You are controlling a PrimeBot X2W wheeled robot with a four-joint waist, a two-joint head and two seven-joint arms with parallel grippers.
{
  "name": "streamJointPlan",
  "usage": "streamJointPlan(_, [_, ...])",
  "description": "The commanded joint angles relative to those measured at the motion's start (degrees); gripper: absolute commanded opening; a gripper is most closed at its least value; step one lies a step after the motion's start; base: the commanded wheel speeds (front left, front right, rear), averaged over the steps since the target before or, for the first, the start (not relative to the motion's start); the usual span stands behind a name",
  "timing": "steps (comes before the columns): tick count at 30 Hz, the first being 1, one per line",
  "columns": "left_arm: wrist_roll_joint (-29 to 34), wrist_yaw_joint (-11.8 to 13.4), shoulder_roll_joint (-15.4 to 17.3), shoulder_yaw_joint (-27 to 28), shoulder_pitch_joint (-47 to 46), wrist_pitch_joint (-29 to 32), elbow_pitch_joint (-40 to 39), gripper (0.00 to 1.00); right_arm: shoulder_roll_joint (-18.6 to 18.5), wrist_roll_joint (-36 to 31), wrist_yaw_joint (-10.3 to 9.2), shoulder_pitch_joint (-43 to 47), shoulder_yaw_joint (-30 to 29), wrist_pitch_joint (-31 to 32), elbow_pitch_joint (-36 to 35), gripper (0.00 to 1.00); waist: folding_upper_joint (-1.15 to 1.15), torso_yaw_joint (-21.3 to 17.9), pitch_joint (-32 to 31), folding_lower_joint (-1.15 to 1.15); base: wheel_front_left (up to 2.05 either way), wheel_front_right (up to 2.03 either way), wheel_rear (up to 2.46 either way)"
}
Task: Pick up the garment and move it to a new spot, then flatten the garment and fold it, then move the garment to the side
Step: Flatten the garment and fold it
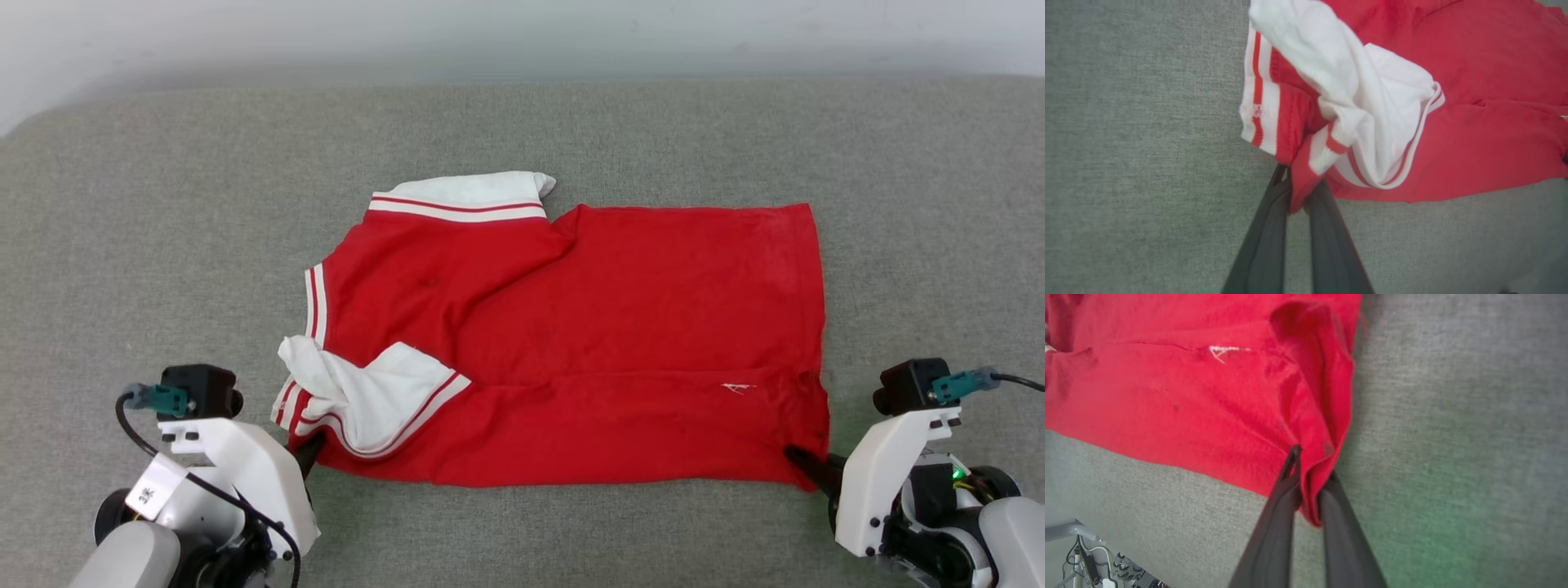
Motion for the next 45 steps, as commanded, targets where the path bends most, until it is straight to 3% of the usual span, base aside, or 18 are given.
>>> streamJointPlan(1, [0.5, -0.3, -0.1, -0.1, 1.1, -0.8, 0.2, 0.00, 0.0, 0.5, -0.02, 0.8, 0.8, 0.0, 1.1, 0.00, 0.00, -0.3, -1.3, 0.00, 0.00, 0.00, 0.00])
streamJointPlan(9, [0.4, 0.4, 0.0, 0.1, 6.0, -3.0, -1.0, 0.00, -1.9, 1.8, -0.03, 3.2, 0.5, -1.3, -1.2, 0.00, 0.00, -0.6, -7.5, 0.00, 0.00, 0.00, 0.00])
streamJointPlan(16, [-0.5, 3.0, 0.9, 0.7, 13.9, -3.4, -4.2, 0.00, -2.2, 1.9, -0.02, 10.7, -0.9, 0.1, -4.3, 0.00, 0.00, -0.1, -13.3, 0.00, 0.00, 0.00, 0.00])
streamJointPlan(22, [-2.1, 4.5, 0.9, 1.0, 19.3, -2.9, -5.6, 0.00, -1.1, 1.7, -0.03, 16.4, -3.3, 1.6, -6.7, 0.00, 0.00, 0.3, -14.3, 0.00, 0.00, 0.00, 0.00])
streamJointPlan(26, [-3.9, 3.8, -0.7, 0.2, 20.5, -2.4, -3.2, 0.00, 0.5, 0.9, -0.02, 18.9, -4.9, 1.3, -7.1, 0.04, 0.00, 0.3, -14.2, 0.00, 0.00, 0.00, 0.00])
streamJointPlan(27, [-3.8, 3.6, -1.2, 0.0, 20.1, -2.9, -2.3, 0.00, 0.9, 0.7, -0.03, 19.3, -5.3, 1.1, -6.8, 0.45, 0.00, 0.4, -14.1, 0.00, 0.00, 0.00, 0.00])
streamJointPlan(28, [-3.9, 3.3, -1.7, 0.0, 19.5, -3.3, -1.2, 0.00, 1.6, 0.9, -0.02, 19.4, -5.7, 0.4, -6.4, 1.00, 0.00, 0.4, -13.9, 0.00, 0.00, 0.00, 0.00])
streamJointPlan(29, [-4.5, 2.7, -2.3, -0.3, 19.1, -3.2, -0.1, 0.24, 2.3, 1.0, -0.02, 19.4, -6.0, -0.5, -6.2, 1.00, 0.00, 0.4, -13.8, 0.00, 0.00, 0.00, 0.00])
streamJointPlan(30, [-4.5, 2.2, -2.7, -0.5, 18.7, -3.5, 1.1, 0.58, 2.4, 0.4, -0.02, 19.4, -6.0, -1.2, -6.0, 1.00, 0.00, 0.4, -13.8, 0.00, 0.00, 0.00, 0.00])
streamJointPlan(31, [-4.2, 2.0, -2.9, -0.4, 18.2, -4.2, 2.2, 1.00, 2.6, 0.0, -0.02, 19.5, -6.0, -2.3, -6.1, 1.00, 0.00, 0.4, -13.7, 0.00, 0.00, 0.00, 0.00])
streamJointPlan(37, [-2.1, 1.7, -3.8, 0.1, 15.5, -8.5, 6.4, 1.00, 4.4, -6.2, -0.02, 18.7, -7.9, -13.9, -7.3, 1.00, 0.00, -0.3, -13.9, 0.00, 0.00, 0.00, 0.00])
streamJointPlan(45, [4.5, 0.1, -4.6, 1.6, 9.3, -22.1, 8.3, 1.00, 9.2, -15.9, -0.02, 16.3, -11.6, -30.9, -10.1, 1.00, 0.00, -0.8, -14.1, 0.00, 0.00, 0.00, 0.00])
